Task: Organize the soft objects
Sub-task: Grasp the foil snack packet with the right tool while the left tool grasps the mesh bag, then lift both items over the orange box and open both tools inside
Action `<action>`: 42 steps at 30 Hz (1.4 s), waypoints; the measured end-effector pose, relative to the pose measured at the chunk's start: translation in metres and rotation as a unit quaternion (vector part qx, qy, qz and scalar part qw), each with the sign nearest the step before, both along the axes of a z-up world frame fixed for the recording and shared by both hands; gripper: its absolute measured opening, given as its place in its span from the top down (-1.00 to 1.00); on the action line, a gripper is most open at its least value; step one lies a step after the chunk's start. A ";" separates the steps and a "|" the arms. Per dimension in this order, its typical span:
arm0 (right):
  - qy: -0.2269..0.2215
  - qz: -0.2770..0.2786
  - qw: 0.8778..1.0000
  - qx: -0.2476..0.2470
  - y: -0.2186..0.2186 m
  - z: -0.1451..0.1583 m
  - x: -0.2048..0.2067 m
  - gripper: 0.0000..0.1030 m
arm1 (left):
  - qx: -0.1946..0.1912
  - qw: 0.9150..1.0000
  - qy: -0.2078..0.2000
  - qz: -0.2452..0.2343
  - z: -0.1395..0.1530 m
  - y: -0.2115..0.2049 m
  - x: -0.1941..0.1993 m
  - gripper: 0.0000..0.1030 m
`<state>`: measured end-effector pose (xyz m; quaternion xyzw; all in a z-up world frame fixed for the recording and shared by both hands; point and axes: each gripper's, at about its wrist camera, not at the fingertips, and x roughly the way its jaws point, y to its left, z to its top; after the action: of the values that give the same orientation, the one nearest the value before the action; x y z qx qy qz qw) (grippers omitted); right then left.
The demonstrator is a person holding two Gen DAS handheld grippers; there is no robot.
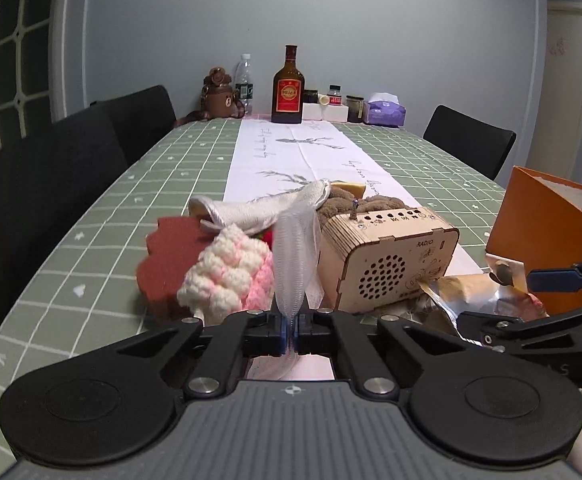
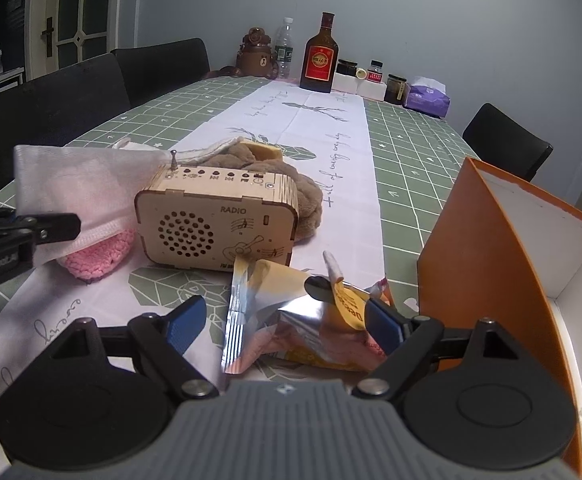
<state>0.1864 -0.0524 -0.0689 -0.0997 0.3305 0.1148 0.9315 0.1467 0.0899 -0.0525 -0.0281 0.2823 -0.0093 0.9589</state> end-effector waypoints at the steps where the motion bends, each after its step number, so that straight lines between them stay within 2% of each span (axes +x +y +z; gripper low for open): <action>1: -0.001 0.001 1.000 -0.002 0.000 -0.001 0.000 -0.66 | -0.002 1.000 0.005 -0.002 0.000 0.000 -0.002 0.94; 3: -0.006 0.000 1.000 -0.008 0.002 -0.004 0.000 -0.74 | 0.000 1.000 0.012 -0.004 -0.001 -0.002 -0.005 0.94; 13: -0.017 0.011 0.997 -0.075 0.011 -0.031 0.005 -0.73 | -0.002 0.999 0.039 -0.004 -0.010 -0.012 -0.012 0.94; 20: -0.034 0.015 0.994 -0.107 0.019 -0.034 0.006 -0.47 | 0.005 0.999 0.047 -0.001 -0.011 -0.020 -0.015 0.94; 24: -0.037 0.015 0.992 -0.117 0.021 -0.035 0.002 -0.18 | 0.008 0.999 0.043 0.001 -0.008 -0.021 -0.021 0.94; 31: -0.032 0.032 0.992 -0.122 0.021 -0.031 -0.015 -0.09 | 0.010 0.999 0.035 0.004 -0.002 -0.024 -0.031 0.94; 42: -0.043 0.059 0.992 -0.105 0.017 -0.013 -0.059 0.20 | 0.014 1.000 0.009 0.003 0.012 -0.032 -0.064 0.94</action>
<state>0.1273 -0.0356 -0.0822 -0.2215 0.2936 0.1293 0.9209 0.0829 0.0577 -0.0406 -0.0157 0.2907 -0.0022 0.9567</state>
